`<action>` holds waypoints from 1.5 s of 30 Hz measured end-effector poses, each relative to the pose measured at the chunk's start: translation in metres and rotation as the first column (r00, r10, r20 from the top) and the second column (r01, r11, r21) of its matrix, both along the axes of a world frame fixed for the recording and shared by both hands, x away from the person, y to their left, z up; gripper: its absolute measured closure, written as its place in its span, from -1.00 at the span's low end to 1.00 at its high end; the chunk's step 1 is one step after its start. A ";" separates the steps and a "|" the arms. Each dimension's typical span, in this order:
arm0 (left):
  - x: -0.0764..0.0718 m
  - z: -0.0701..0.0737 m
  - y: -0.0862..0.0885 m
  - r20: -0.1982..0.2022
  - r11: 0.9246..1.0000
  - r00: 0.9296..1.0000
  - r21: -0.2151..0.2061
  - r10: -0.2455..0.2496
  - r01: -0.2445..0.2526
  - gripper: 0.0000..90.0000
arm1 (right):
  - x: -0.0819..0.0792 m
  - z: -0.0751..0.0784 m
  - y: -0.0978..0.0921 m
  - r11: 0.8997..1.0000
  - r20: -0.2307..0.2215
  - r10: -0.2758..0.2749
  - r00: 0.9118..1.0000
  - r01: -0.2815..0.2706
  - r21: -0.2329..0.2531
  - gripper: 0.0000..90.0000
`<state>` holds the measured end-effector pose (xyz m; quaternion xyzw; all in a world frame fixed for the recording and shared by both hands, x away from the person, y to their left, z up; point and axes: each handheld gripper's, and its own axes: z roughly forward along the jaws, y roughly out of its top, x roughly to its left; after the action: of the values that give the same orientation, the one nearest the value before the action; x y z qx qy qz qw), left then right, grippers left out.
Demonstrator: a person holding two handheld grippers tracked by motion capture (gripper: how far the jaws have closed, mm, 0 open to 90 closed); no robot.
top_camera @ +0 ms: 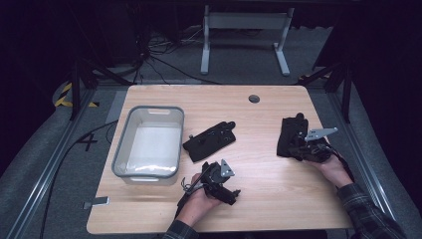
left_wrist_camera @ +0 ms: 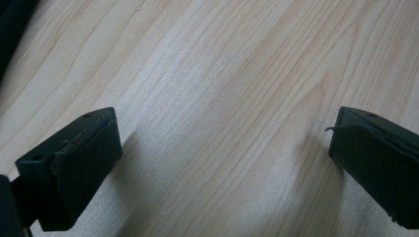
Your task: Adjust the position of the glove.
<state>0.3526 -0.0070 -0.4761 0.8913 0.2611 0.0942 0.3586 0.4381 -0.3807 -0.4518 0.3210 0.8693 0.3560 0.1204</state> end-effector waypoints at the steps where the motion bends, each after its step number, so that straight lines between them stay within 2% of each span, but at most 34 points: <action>1: 0.000 0.000 0.000 0.000 1.000 1.000 0.000 0.000 0.000 -1.00 | -0.001 0.000 -0.001 1.000 -0.002 0.002 1.000 -0.002 0.002 1.00; 8: 0.000 0.000 0.000 0.000 1.000 1.000 0.001 0.002 -0.002 -1.00 | -0.015 0.000 -0.001 1.000 -0.018 0.023 1.000 -0.023 0.010 1.00; 15: -0.001 0.000 0.000 0.001 1.000 1.000 0.000 0.001 -0.001 -1.00 | -0.037 0.000 0.006 0.998 -0.026 0.063 0.998 -0.063 0.002 1.00; 34: -0.001 0.000 0.000 0.001 1.000 1.000 0.000 0.002 -0.002 -1.00 | -0.094 0.000 0.013 0.985 -0.060 0.170 0.984 -0.171 0.002 1.00; 40: -0.001 0.000 0.000 0.001 1.000 1.000 0.000 0.003 -0.003 -1.00 | -0.105 0.000 0.014 0.982 -0.068 0.188 0.980 -0.187 0.008 1.00; 43: -0.001 0.000 0.000 0.001 1.000 1.000 0.000 0.003 -0.003 -1.00 | -0.107 0.004 0.012 0.982 -0.056 0.189 0.980 -0.188 0.014 0.99; 45: -0.001 0.000 0.000 0.001 1.000 1.000 0.000 0.003 -0.003 -1.00 | -0.105 0.008 0.009 0.983 -0.043 0.184 0.982 -0.182 0.037 0.99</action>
<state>0.3519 -0.0068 -0.4761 0.8908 0.2621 0.0952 0.3587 0.3333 -0.3713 -0.4434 0.2499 0.8916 0.3725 0.0619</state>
